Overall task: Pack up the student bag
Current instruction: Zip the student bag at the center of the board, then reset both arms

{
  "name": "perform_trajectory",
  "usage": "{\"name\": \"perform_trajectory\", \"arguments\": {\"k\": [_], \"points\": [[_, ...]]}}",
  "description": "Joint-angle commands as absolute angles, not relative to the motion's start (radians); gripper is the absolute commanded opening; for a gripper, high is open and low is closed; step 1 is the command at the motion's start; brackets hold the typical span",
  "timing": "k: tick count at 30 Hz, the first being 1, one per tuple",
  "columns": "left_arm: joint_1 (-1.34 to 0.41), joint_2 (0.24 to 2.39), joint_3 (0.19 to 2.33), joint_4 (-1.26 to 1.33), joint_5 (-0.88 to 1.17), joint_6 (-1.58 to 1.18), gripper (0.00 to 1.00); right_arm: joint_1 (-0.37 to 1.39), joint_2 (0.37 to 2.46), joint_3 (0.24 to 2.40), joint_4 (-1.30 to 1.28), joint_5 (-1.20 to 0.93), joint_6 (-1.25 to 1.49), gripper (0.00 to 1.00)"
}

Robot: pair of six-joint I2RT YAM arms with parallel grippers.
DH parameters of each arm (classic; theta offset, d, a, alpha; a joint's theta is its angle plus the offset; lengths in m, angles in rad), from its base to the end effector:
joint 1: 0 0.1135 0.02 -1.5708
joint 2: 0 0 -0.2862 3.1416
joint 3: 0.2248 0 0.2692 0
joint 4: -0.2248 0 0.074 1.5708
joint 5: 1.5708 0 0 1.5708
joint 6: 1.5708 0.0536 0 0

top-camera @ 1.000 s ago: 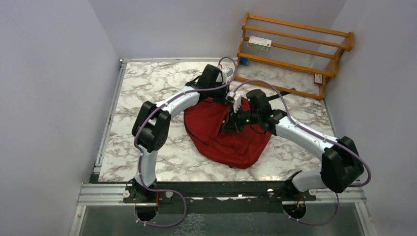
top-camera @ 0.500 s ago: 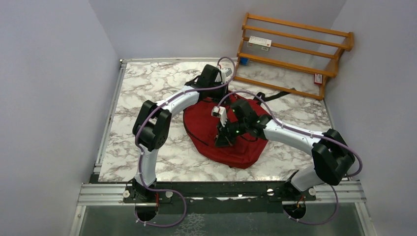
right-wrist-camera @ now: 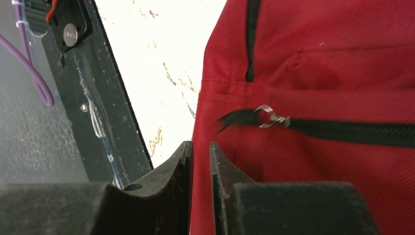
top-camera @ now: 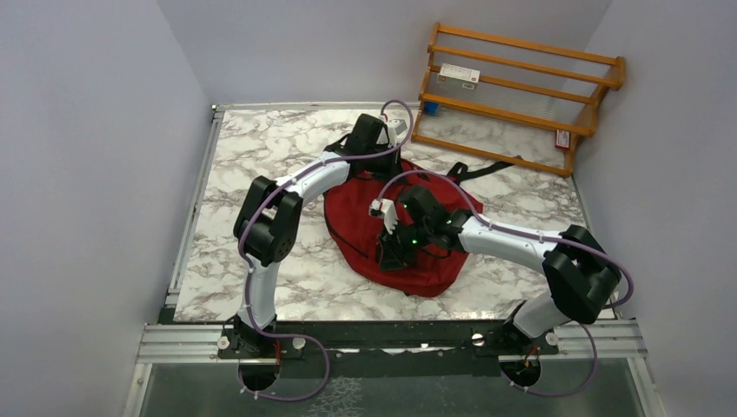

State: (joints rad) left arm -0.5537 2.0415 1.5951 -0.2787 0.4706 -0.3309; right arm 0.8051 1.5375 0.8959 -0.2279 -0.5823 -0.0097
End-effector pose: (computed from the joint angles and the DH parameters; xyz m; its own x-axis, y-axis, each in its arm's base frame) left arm 0.4155 -0.2855 0.2286 -0.7796 0.1415 -0.6101 0.5330 0.6615 -0.5276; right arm 0.2097 0.2607 0.1998 -0.5212 -0.5539 -0.6493 -0.8531 0.3177 0.4139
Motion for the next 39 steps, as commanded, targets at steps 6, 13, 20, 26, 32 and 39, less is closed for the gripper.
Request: {"name": "perform_trajectory", "arguments": {"k": [6,13,20,26,32,39], "points": [[-0.511,1.944,1.54,-0.12,0.437,-0.275,0.18,0.826,1.303,0.877,-0.208,-0.284,0.118,0.31],[-0.501,1.845,1.506,-0.108,0.415,-0.252,0.33,0.826,1.172,0.889,-0.206,0.099,0.273,0.37],[-0.421,1.686,1.374,-0.074,0.352,-0.286,0.41,0.825,1.031,0.833,-0.26,0.534,0.449,0.47],[-0.289,1.534,1.217,-0.074,0.24,-0.311,0.52,0.777,0.951,0.818,-0.374,0.631,0.509,0.61],[-0.148,1.407,1.078,-0.132,0.186,-0.349,0.58,0.528,0.923,0.824,-0.431,0.358,0.476,0.64],[-0.126,1.264,0.97,-0.223,0.075,-0.287,0.8,0.361,0.908,0.811,-0.396,0.225,0.445,0.78]]}}
